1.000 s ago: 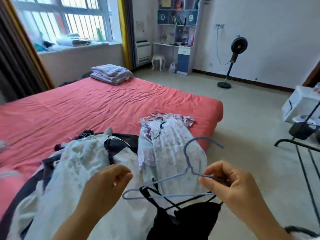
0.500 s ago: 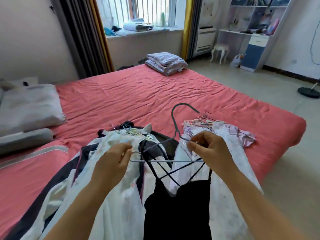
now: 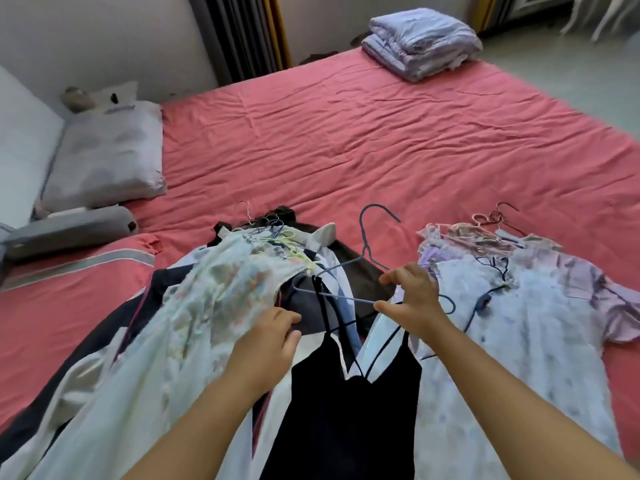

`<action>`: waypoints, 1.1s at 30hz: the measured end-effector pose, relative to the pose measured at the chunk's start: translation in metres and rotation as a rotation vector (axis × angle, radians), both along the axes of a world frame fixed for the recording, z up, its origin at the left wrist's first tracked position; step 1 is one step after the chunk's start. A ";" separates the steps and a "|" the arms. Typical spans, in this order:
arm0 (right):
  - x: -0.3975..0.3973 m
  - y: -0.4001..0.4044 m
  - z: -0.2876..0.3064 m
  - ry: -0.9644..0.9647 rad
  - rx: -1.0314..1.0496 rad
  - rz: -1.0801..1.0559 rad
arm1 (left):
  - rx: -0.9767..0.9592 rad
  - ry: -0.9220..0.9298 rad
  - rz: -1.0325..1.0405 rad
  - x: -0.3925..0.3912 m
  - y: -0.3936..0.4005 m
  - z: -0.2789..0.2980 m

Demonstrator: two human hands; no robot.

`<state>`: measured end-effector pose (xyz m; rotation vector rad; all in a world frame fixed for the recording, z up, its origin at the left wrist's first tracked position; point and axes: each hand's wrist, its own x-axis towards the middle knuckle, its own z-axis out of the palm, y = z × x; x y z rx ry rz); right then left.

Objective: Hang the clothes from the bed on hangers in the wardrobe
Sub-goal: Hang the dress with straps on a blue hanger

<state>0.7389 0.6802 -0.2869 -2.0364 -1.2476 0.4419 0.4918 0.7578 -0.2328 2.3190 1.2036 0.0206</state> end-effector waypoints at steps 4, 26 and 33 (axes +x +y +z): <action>0.018 0.019 -0.053 0.004 -0.118 -0.036 | -0.047 0.115 0.012 0.017 0.007 -0.035; -0.042 -0.034 -0.040 -0.060 0.039 -0.171 | -0.087 0.179 -0.058 0.013 -0.006 -0.055; -0.122 -0.088 0.017 -0.026 0.017 -0.251 | -0.011 0.000 -0.175 -0.034 -0.022 -0.009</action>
